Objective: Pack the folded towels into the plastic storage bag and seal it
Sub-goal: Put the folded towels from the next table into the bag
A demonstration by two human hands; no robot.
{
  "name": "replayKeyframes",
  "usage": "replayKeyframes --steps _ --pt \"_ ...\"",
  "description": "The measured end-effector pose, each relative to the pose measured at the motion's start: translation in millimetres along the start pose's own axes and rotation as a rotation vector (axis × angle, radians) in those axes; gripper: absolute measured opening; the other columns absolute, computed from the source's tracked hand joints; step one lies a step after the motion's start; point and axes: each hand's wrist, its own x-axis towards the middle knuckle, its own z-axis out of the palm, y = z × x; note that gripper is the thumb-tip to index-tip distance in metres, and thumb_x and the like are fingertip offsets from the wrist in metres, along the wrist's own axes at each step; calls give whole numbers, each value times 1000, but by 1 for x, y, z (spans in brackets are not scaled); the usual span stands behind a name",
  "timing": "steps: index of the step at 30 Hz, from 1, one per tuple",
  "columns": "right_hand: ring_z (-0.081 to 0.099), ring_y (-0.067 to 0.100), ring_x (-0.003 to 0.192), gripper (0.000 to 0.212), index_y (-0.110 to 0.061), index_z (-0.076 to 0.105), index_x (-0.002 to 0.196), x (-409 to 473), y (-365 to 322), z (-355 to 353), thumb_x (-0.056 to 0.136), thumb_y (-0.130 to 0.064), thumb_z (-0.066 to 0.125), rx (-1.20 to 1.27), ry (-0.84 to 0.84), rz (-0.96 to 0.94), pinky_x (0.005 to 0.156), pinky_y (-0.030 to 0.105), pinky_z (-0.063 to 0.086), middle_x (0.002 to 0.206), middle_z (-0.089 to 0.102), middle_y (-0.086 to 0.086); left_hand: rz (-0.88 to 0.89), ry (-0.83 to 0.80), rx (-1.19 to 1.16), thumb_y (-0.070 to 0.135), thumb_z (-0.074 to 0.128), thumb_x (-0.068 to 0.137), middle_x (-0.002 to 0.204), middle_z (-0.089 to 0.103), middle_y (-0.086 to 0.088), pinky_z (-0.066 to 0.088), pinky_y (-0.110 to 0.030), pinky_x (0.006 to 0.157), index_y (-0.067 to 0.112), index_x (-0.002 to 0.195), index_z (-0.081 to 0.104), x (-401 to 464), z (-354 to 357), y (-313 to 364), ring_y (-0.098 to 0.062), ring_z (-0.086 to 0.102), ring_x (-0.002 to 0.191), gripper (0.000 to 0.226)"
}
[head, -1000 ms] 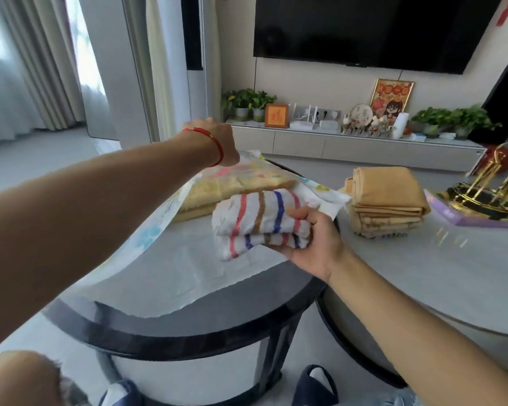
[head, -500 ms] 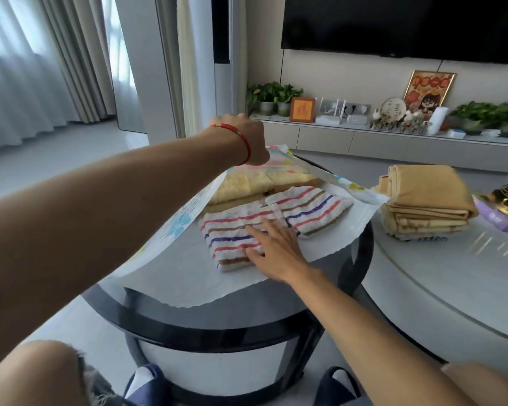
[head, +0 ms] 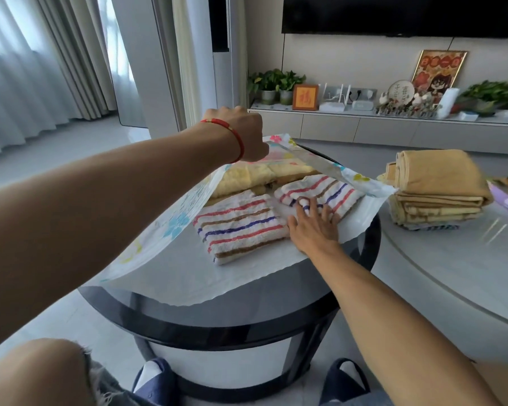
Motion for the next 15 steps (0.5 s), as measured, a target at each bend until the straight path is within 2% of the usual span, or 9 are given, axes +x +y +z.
replayKeyframes --steps 2,4,5,6,8,10,12,15 --pt "3 48 155 63 -33 11 163 1 -7 -4 105 -57 13 -13 -42 43 124 64 6 173 -4 12 -10 -6 -4 52 48 94 70 46 -1 37 -34 60 21 78 46 -1 0 1 -19 43 57 36" --pt "4 49 154 58 -36 22 159 -2 -13 -15 105 -55 12 45 -49 33 121 69 5 172 2 15 -10 -8 4 53 48 94 70 47 -1 37 -33 58 21 72 42 -2 0 3 -19 43 56 39" --pt "8 48 153 56 -35 30 154 -7 -17 -21 105 -52 13 88 -2 9 119 72 5 170 9 16 -8 -10 8 53 48 94 70 47 -1 36 -32 58 22 69 39 -2 0 5 -19 43 56 41" --pt "14 45 153 54 -33 37 149 -15 -21 -23 104 -50 14 119 92 -53 119 73 6 168 18 15 -6 -13 10 54 48 94 70 46 -1 36 -32 57 22 68 38 -2 1 5 -19 43 56 42" --pt "23 39 153 55 -34 40 147 -33 -35 -17 102 -52 16 127 251 -319 118 72 10 167 27 10 -4 -8 9 54 48 94 69 46 -1 36 -31 57 21 73 42 -1 0 6 -18 43 56 40" --pt "10 36 158 59 -43 23 156 -48 -49 -4 101 -60 12 61 132 -587 120 71 4 172 14 4 -3 -5 14 54 48 94 69 46 -1 33 -28 53 20 80 47 -2 0 7 -18 43 56 37" --pt "-4 36 159 63 -45 6 161 -50 -52 4 101 -64 8 -11 -35 -574 123 66 -3 174 1 2 -5 -7 21 55 48 93 68 46 0 35 -29 54 20 82 49 -4 0 8 -19 43 55 37" --pt "-5 40 158 62 -39 5 163 -42 -46 -1 105 -60 8 -23 -25 -399 125 61 -4 174 -1 5 -18 -15 20 55 50 92 68 47 0 41 -33 60 20 82 52 -8 -1 8 -19 43 55 36"
